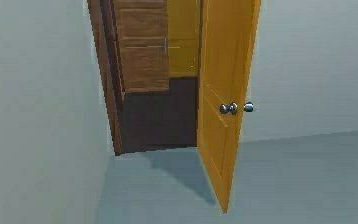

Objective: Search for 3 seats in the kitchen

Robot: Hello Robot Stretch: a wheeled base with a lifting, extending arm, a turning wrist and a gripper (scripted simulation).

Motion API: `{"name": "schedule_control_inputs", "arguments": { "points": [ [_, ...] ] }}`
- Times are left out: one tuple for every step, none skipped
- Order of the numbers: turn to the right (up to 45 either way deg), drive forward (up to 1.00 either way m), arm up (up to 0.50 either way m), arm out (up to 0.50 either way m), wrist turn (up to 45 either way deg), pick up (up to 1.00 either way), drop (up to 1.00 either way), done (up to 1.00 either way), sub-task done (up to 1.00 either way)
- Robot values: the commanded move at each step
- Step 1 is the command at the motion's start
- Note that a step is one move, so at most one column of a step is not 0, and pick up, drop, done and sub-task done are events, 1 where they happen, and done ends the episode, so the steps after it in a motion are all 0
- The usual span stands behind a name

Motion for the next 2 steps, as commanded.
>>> {"name": "schedule_control_inputs", "arguments": {
  "points": [
    [-9.0,0.00,0.00,0.00,0.0,0.00,0.00,0.00,0.00],
    [0.0,1.00,0.00,0.00,0.0,0.00,0.00,0.00,0.00]
  ]
}}
